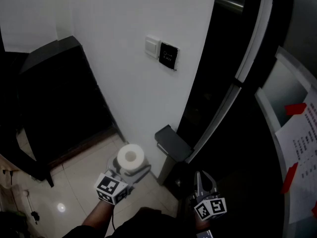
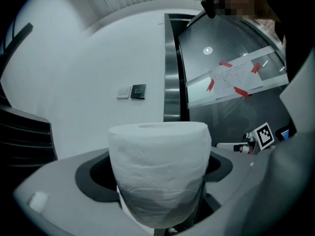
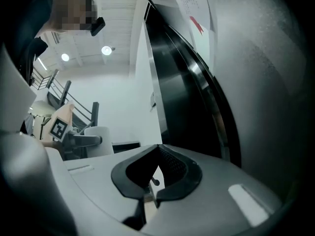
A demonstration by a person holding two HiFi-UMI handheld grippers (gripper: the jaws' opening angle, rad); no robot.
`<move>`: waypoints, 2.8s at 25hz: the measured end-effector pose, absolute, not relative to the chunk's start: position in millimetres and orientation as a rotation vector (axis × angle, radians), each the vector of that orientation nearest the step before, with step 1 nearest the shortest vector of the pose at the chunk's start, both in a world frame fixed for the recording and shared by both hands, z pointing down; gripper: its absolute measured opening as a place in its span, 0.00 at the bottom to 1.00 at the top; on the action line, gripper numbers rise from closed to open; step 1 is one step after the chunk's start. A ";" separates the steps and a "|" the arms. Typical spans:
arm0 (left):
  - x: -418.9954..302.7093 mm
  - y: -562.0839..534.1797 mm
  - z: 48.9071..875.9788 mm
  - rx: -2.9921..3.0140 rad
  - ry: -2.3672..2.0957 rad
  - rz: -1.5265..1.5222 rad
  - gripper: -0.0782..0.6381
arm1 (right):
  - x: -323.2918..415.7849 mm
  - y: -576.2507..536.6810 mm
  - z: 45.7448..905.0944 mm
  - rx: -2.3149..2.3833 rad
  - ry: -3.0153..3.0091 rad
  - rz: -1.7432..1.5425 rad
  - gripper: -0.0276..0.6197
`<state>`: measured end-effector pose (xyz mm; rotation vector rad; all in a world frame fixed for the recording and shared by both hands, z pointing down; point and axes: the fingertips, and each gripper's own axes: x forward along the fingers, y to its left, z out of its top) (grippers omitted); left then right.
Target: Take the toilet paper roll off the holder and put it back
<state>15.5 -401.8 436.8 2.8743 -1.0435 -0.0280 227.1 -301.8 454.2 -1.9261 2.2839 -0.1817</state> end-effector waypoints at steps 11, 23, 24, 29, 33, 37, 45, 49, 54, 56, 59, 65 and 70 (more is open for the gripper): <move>23.0 -397.8 436.7 2.841 -1.005 -0.046 0.77 | 237.2 -278.4 459.0 -1.980 2.300 -0.203 0.06; 32.8 -393.2 449.2 2.676 -0.935 -0.153 0.77 | 253.6 -274.2 460.5 -1.965 2.302 -0.206 0.06; 34.5 -392.1 449.9 2.643 -0.907 -0.180 0.77 | 255.4 -273.2 460.5 -1.968 2.298 -0.209 0.06; 45.3 -387.1 460.9 2.504 -0.803 -0.266 0.77 | 263.4 -269.2 458.9 -1.984 2.287 -0.210 0.06; 55.4 -382.8 471.9 2.393 -0.722 -0.320 0.77 | 271.1 -266.2 463.2 -1.991 2.275 -0.217 0.06; 65.6 -378.4 483.6 2.275 -0.629 -0.370 0.77 | 277.9 -263.8 463.2 -2.012 2.261 -0.228 0.06; 75.9 -373.1 497.0 2.177 -0.557 -0.428 0.77 | 293.0 -255.9 466.8 -2.042 2.219 -0.229 0.06; 82.0 -367.3 508.8 2.048 -0.485 -0.481 0.77 | 297.2 -250.1 472.4 -2.044 2.190 -0.252 0.06; 111.3 -347.2 528.7 1.949 -0.339 -0.448 0.77 | 302.6 -240.6 476.4 -2.065 2.178 -0.251 0.06; 125.2 -340.4 538.1 1.927 -0.300 -0.422 0.77 | 307.8 -235.0 476.5 -2.080 2.166 -0.244 0.06; 146.7 -332.8 547.4 1.858 -0.236 -0.430 0.77 | 315.5 -226.6 470.2 -2.115 2.150 -0.235 0.06; 187.9 -326.9 564.5 1.809 -0.183 -0.366 0.77 | 333.2 -212.0 464.8 -2.187 2.095 -0.221 0.06; 210.0 -335.7 577.0 1.791 -0.176 -0.356 0.77 | 343.6 -205.4 463.5 -2.222 2.062 -0.211 0.06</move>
